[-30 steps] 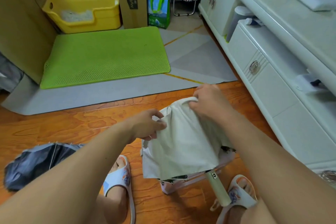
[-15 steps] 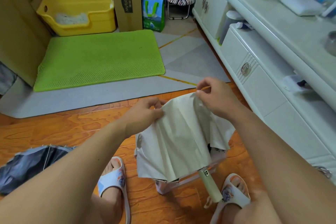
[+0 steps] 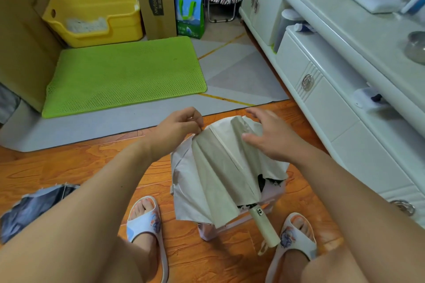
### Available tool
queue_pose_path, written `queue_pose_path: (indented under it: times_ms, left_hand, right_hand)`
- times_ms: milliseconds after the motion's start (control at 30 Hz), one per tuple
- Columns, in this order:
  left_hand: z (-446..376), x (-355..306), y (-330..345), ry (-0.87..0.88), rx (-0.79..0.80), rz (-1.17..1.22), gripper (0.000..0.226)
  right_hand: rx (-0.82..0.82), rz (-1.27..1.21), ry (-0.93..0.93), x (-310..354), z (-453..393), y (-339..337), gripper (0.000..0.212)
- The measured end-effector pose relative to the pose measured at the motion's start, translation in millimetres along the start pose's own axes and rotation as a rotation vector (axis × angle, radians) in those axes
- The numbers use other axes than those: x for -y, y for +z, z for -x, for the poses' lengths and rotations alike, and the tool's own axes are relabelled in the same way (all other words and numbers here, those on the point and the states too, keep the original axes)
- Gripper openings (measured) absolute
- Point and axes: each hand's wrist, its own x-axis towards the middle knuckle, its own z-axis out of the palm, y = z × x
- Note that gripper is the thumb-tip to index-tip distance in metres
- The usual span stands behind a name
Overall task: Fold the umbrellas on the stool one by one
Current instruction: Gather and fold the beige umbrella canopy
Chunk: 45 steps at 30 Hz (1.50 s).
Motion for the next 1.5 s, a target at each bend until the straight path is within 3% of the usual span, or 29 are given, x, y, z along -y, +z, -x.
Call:
queue_pose_path:
  times_ms: [100,167,200,300,467,600,700,800,900,1000,1100,1267,1333,1433,1500]
  left_hand:
    - [2.3,-1.2,-1.0,0.055,0.003,0.038,0.018]
    - [3.6,5.2,-3.9,0.036,0.012,-0.017,0.016]
    - [3.9,9.1,-5.6,0.009,0.014,-0.058,0.015]
    - [1.9,19.1,-9.9,-0.08,-0.001,-0.208,0.014]
    - [3.9,31.7,-17.3,-0.275,-0.041,-0.466,0.013]
    - [9.8,33.8,-19.2,-0.31,-0.045,-0.387,0.029]
    - [10.6,36.5,-20.4,-0.371,-0.063,-0.368,0.025]
    - [14.0,36.6,-19.4,-0.502,-0.002,-0.125,0.019]
    - [11.4,33.1,-14.2,-0.402,-0.113,-0.101,0.017]
    - [8.3,25.1,-6.1,-0.323,-0.22,-0.184,0.013]
    - [9.5,24.5,-1.1,-0.369,-0.203,-0.169,0.016]
    - [8.6,27.6,-4.8,-0.374,-0.253,-0.186,0.018]
    - [10.6,29.0,-6.7,-0.414,-0.216,-0.177,0.015]
    - [16.0,30.8,-8.4,-0.497,-0.101,-0.194,0.007]
    - [18.2,32.1,-9.6,-0.503,-0.087,-0.211,0.008]
  right_hand:
    - [0.101,-0.015,0.101,-0.9,-1.8,-1.3,0.093]
    - [0.158,-0.002,0.136,1.2,1.5,0.1,0.09]
    - [0.168,0.033,0.144,2.1,2.9,2.0,0.081]
    - [0.053,0.187,0.133,2.0,1.4,7.1,0.024]
    - [-0.117,0.107,0.095,8.5,3.0,-6.9,0.015]
    - [-0.028,0.105,0.109,9.2,6.0,-11.4,0.01]
    - [0.064,0.099,0.117,12.0,7.4,-12.1,0.016]
    - [0.057,0.012,0.103,16.1,7.7,-13.9,0.03]
    - [0.077,0.022,0.043,20.4,5.3,-7.9,0.063]
    - [0.074,-0.034,0.003,26.4,-5.2,7.2,0.075]
    - [0.034,-0.03,-0.005,33.6,-22.5,21.4,0.066]
    - [-0.047,0.171,0.061,45.9,-49.5,32.2,0.024]
    - [-0.015,0.142,0.08,53.8,-51.8,21.2,0.02]
    - [0.218,-0.012,0.064,56.1,-43.8,2.4,0.025]
    - [0.081,0.057,0.034,52.3,-51.4,-0.2,0.023]
